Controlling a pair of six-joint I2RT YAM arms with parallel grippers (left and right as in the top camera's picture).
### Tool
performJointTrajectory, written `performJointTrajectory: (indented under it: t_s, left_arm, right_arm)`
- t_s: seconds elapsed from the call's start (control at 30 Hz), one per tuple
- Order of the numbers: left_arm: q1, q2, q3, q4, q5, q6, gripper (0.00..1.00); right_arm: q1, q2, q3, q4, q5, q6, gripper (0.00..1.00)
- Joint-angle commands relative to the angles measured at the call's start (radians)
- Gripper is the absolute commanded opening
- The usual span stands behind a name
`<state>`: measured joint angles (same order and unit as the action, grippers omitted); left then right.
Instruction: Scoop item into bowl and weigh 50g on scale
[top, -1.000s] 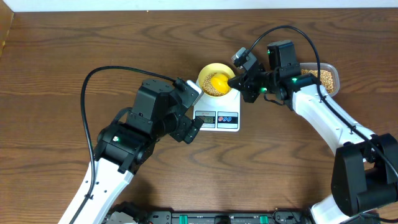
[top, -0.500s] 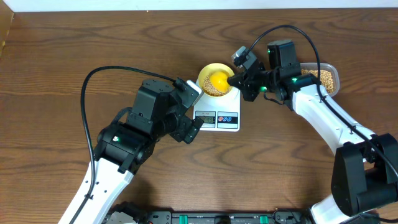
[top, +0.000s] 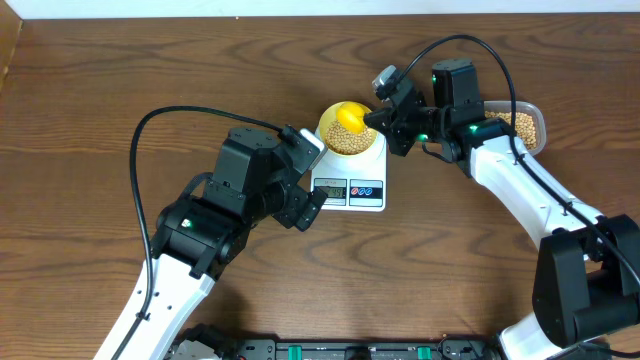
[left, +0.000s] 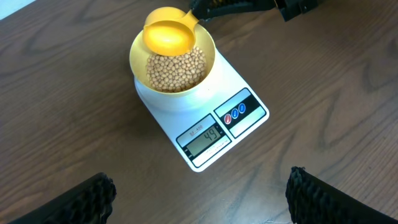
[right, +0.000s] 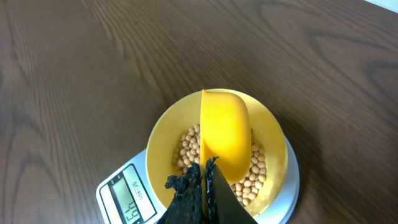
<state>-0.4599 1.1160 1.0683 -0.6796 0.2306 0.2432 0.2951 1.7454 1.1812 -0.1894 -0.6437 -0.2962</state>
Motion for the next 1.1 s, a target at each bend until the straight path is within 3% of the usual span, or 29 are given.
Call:
performJointTrajectory:
  t_s: [0.0, 0.57, 0.83, 1.07]
  left_arm:
    - [0.005, -0.011, 0.004, 0.000, -0.003, -0.002, 0.90]
    - [0.005, -0.011, 0.004, 0.000, -0.003, -0.002, 0.90]
    - [0.005, -0.011, 0.004, 0.000, -0.003, -0.002, 0.90]
    - [0.005, -0.011, 0.004, 0.000, -0.003, -0.002, 0.90]
  right_arm:
    - [0.007, -0.025, -0.007, 0.003, 0.007, 0.003, 0.01]
    - [0.007, -0.025, -0.007, 0.028, 0.005, 0.005, 0.01]
    - [-0.013, -0.053, -0.007, 0.237, -0.097, 0.245, 0.01]
    - [-0.056, -0.119, -0.007, 0.247, -0.063, 0.349, 0.01]
